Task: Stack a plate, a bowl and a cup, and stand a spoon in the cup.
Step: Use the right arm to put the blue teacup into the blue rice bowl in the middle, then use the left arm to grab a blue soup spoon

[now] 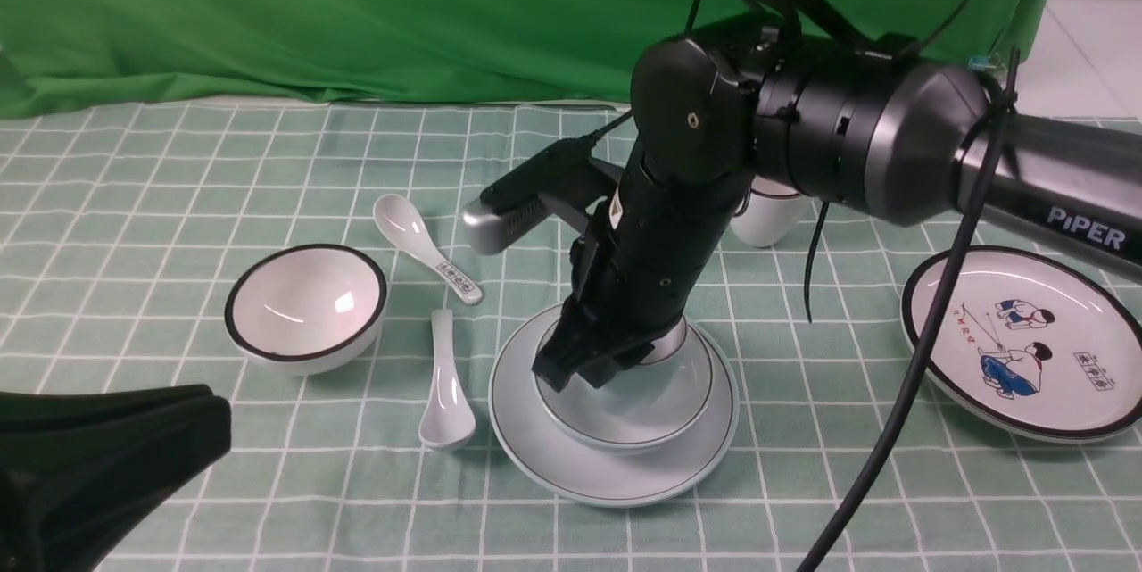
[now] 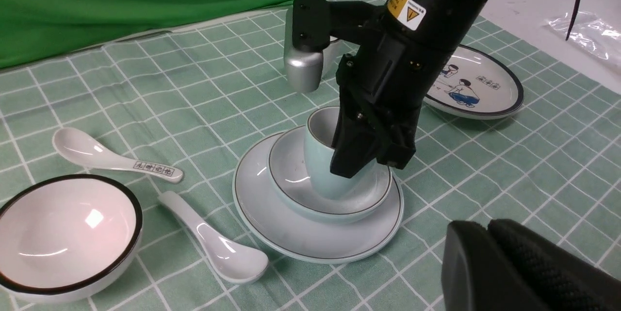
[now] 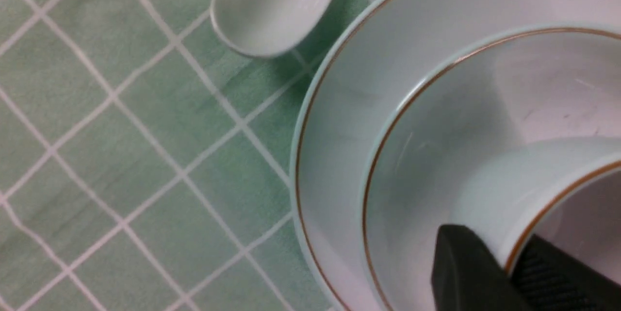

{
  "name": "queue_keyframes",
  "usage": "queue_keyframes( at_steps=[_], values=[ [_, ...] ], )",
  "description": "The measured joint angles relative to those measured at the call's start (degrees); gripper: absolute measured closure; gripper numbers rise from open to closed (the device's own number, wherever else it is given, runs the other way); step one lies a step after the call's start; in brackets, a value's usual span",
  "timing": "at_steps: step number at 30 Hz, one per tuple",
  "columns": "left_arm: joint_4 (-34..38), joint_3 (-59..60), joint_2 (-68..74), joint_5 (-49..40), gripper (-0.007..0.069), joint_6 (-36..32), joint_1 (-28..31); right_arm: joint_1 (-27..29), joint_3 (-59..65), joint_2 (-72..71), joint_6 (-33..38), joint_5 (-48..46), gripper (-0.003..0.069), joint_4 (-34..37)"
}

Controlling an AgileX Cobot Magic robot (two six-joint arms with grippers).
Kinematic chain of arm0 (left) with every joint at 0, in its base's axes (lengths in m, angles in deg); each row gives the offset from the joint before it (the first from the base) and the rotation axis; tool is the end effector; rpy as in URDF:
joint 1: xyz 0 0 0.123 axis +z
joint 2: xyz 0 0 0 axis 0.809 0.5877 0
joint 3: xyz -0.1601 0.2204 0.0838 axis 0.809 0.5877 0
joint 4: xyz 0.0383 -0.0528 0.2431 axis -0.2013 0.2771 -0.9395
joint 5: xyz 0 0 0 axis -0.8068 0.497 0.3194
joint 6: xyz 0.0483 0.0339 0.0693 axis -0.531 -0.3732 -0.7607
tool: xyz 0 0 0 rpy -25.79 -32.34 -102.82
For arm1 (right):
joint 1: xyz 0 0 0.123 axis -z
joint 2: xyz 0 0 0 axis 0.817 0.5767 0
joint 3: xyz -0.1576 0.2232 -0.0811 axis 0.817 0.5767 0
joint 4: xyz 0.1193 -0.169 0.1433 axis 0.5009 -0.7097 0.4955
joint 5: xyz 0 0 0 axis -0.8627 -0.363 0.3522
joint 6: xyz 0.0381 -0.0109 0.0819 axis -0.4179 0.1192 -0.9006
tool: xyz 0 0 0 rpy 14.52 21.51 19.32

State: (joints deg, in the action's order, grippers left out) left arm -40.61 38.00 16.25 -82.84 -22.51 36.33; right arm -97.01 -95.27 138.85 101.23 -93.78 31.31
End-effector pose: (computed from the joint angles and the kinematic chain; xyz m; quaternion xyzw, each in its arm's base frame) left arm 0.0673 -0.0498 0.3396 0.2420 0.7753 -0.1856 0.5530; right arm 0.3189 0.3018 0.2429 -0.4391 0.8710 0.1069 0.1926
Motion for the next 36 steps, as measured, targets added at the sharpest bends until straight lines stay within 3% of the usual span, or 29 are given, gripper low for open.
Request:
queue_keyframes(
  at_steps=[13, 16, 20, 24, 28, 33, 36],
  values=[
    [-0.01, 0.0, 0.0, 0.0, 0.0608, -0.05, 0.0, 1.11, 0.04, 1.89, -3.08, 2.52, 0.0554, 0.12],
    [-0.01, 0.0, 0.0, 0.0, 0.0608, -0.05, 0.0, 1.11, 0.04, 2.01, -4.29, 2.52, 0.0493, 0.17],
    [-0.01, 0.0, 0.2, -0.35, 0.0608, -0.05, 0.0, 1.28, 0.04, 1.92, -4.96, 2.65, 0.0232, -0.01],
    [-0.01, -0.07, 3.07, -3.27, 0.0608, -0.05, 0.0, 1.39, -0.1, -0.1, -5.07, 2.78, 0.0167, -0.07],
    [0.04, -2.44, 11.53, -10.46, 0.0608, -0.05, 0.0, 1.39, -0.42, -6.12, -4.75, 0.7, 0.0234, -0.35],
    [2.48, -9.72, 27.86, -14.75, 0.0608, -0.85, -0.57, 1.41, 4.71, -20.61, -4.45, -7.41, 0.0487, -0.51],
    [3.17, -14.34, 39.14, -15.01, 0.0608, -0.15, -5.03, 1.46, 13.59, -29.8, -4.45, -6.09, 0.055, -0.51]
  ],
)
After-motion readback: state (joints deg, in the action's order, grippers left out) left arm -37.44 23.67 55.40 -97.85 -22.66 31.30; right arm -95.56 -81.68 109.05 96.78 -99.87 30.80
